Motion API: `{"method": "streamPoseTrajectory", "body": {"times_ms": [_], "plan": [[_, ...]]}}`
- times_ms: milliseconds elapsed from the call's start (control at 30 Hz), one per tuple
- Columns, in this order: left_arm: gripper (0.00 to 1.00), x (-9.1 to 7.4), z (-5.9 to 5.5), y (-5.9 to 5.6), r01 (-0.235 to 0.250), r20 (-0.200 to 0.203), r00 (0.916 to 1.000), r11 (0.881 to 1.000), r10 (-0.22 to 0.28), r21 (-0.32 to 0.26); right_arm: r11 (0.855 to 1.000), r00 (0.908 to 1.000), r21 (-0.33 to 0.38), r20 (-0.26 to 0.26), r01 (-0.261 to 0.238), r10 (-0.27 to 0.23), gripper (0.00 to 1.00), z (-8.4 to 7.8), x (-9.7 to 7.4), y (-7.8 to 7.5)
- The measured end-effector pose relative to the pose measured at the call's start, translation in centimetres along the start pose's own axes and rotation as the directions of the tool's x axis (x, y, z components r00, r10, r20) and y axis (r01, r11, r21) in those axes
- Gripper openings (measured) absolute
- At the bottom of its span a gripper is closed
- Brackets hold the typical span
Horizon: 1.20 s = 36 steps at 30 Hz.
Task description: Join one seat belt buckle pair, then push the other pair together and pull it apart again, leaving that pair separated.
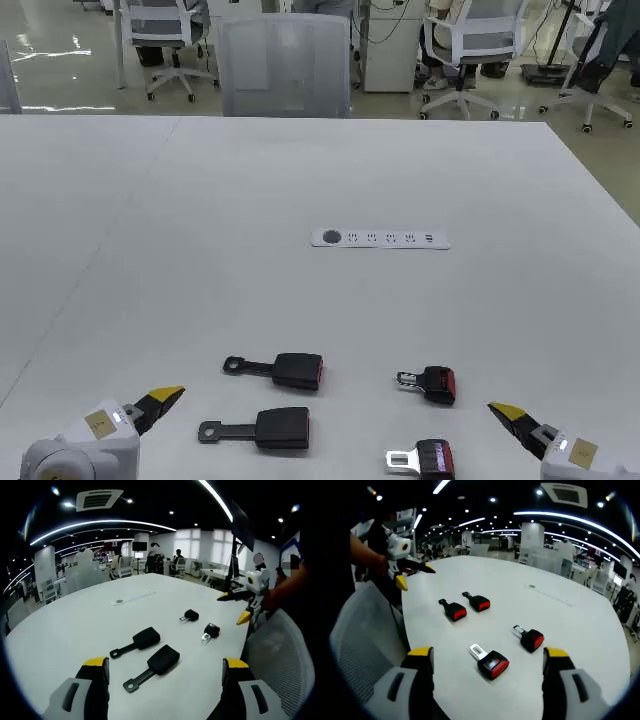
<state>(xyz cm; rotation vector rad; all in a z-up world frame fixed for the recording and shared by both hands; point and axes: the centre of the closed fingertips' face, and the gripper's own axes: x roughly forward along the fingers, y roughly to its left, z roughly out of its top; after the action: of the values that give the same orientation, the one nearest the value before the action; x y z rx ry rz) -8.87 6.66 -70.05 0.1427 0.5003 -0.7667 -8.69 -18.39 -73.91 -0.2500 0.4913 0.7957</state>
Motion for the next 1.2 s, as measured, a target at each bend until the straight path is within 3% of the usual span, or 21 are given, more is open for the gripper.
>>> {"method": "streamPoseTrajectory", "body": {"times_ms": [700, 1200], "plan": [[0.94, 0.13, -0.37, 0.09, 0.001, -0.007, 1.0, 1.0, -0.001, 0.001, 1.0, 0.9999, 0.007, -0.01, -0.005, 0.005, 0.89, -0.52, 0.22, 0.14], [0.94, 0.29, 0.31, 0.0, 0.006, -0.003, 1.0, 1.0, -0.006, 0.007, 1.0, 1.0, 0.017, 0.001, -0.002, 0.002, 0.89, -0.08, 0.47, -0.06]]}}
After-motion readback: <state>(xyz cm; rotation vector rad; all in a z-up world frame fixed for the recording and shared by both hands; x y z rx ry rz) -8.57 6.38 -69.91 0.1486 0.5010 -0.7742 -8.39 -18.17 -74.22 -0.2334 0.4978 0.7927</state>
